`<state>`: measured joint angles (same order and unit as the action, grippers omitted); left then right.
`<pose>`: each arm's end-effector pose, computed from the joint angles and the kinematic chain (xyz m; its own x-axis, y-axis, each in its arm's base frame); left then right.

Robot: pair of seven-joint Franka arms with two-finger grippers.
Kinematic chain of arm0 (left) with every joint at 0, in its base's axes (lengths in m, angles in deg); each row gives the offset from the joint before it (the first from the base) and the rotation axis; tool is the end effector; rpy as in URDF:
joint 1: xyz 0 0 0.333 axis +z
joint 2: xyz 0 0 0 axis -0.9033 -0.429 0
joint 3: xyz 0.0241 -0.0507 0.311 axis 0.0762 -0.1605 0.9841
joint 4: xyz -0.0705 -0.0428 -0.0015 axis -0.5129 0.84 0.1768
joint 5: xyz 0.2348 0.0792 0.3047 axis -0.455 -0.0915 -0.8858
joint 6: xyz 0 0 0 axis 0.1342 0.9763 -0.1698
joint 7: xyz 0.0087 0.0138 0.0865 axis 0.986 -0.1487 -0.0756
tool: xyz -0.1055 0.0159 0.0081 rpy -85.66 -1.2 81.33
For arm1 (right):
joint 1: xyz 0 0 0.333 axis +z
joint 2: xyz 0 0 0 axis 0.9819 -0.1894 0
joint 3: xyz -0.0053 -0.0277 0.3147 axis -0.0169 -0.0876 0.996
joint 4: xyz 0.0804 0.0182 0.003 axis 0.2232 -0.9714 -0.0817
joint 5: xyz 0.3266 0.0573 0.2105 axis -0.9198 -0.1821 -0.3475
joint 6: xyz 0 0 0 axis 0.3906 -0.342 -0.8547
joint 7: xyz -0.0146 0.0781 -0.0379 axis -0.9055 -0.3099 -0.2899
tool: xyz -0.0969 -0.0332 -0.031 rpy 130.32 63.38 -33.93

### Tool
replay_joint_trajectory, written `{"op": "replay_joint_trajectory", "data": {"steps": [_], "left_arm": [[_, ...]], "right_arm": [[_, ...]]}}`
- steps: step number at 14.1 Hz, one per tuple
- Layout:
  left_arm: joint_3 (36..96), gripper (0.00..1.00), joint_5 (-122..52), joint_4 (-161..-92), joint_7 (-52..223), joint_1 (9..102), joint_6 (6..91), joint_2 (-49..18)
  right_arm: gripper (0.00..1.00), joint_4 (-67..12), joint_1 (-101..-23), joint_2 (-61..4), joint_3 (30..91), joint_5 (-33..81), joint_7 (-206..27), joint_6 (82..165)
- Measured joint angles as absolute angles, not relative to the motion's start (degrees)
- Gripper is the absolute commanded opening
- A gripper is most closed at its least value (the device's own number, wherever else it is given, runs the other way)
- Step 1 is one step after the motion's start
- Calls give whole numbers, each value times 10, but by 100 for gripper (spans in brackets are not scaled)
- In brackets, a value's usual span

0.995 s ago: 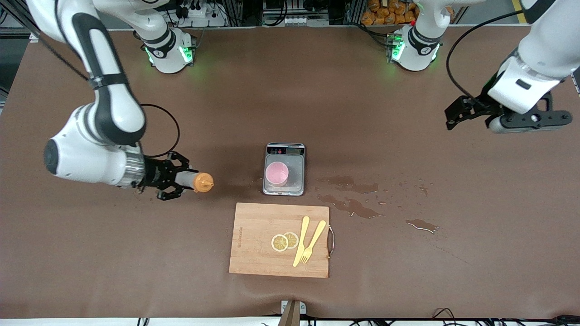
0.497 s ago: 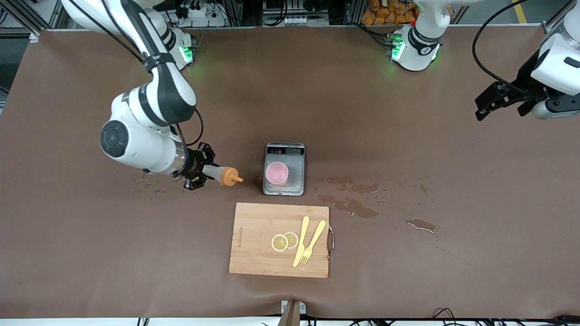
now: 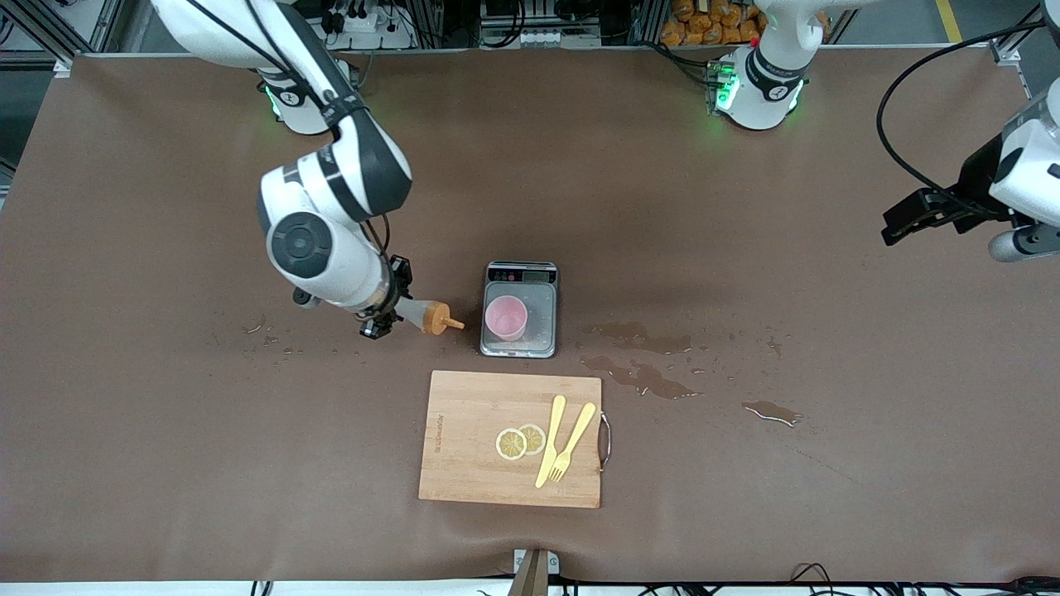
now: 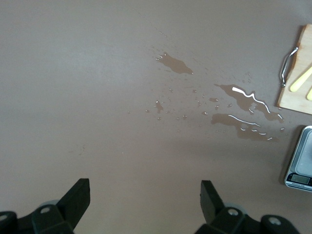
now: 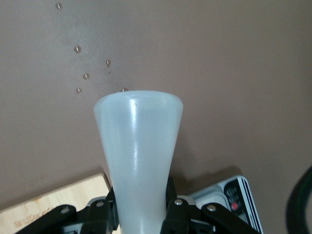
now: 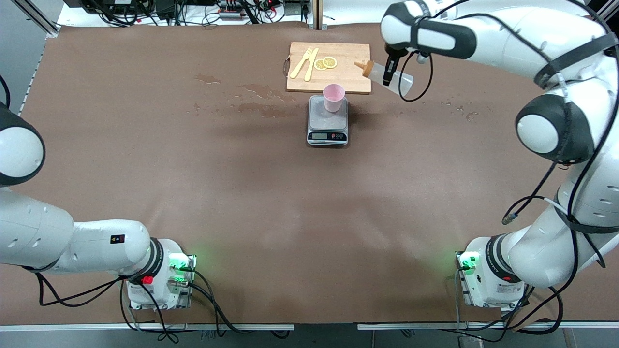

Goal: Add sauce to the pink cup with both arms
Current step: 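Tilt the white bottle over the pink cup with the right gripper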

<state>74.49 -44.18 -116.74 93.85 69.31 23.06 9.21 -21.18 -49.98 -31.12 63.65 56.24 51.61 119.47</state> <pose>0.5604 -0.0463 0.6184 0.9849 0.1730 0.0114 0.1730 -0.9849 0.0000 0.5887 0.3034 0.3507 -0.3538 -0.9335 0.0590 -0.9251 0.3586 0.1251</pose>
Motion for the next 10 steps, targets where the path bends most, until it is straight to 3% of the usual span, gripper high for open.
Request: {"op": "replay_joint_trajectory", "data": {"steps": [10], "left_arm": [[741, 100, -420, -1162, 879, 712, 202, 116]], "right_arm": [[36, -60, -442, -423, 636, 679, 571, 1021]]}}
